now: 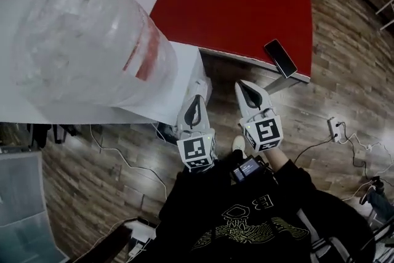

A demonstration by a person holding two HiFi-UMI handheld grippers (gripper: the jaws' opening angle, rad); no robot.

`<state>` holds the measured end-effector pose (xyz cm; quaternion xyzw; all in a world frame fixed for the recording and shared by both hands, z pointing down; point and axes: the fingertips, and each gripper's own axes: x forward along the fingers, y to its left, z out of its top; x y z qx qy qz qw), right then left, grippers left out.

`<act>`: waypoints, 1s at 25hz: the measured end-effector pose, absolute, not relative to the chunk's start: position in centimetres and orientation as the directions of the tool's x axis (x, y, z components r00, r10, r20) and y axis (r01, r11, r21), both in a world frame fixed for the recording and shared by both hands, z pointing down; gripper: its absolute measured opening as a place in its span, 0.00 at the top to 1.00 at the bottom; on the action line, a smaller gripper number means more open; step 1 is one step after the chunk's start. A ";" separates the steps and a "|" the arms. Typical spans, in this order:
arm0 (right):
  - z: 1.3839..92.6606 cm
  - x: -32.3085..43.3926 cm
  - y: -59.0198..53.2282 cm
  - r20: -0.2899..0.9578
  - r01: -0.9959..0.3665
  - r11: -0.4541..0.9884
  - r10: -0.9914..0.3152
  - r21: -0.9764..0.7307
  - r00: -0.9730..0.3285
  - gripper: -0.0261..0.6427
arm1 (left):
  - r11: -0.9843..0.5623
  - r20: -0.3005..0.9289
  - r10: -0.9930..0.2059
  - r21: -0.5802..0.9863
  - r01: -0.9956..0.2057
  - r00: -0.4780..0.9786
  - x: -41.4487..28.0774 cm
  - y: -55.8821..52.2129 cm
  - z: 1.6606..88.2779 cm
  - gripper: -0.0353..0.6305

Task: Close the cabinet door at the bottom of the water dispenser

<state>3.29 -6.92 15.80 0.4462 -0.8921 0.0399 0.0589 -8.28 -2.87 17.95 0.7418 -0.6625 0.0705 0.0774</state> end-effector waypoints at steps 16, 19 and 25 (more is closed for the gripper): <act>2.2 -0.9 -0.8 -0.048 -0.751 0.660 -0.751 -0.019 -0.659 0.97 | -0.004 -0.009 -1.000 -0.017 -1.000 0.004 -12.7 2.1 3.8 0.94; 2.3 -2.0 -0.6 -0.025 -0.745 0.667 -0.744 0.014 -0.667 0.97 | 0.003 -0.014 -1.000 -0.014 -1.000 -0.003 -13.3 2.7 3.4 0.94; 2.4 -2.8 -0.9 -0.024 -0.742 0.671 -0.741 0.017 -0.671 0.97 | 0.004 0.003 -1.000 -0.026 -1.000 -0.005 -14.1 2.4 3.9 0.94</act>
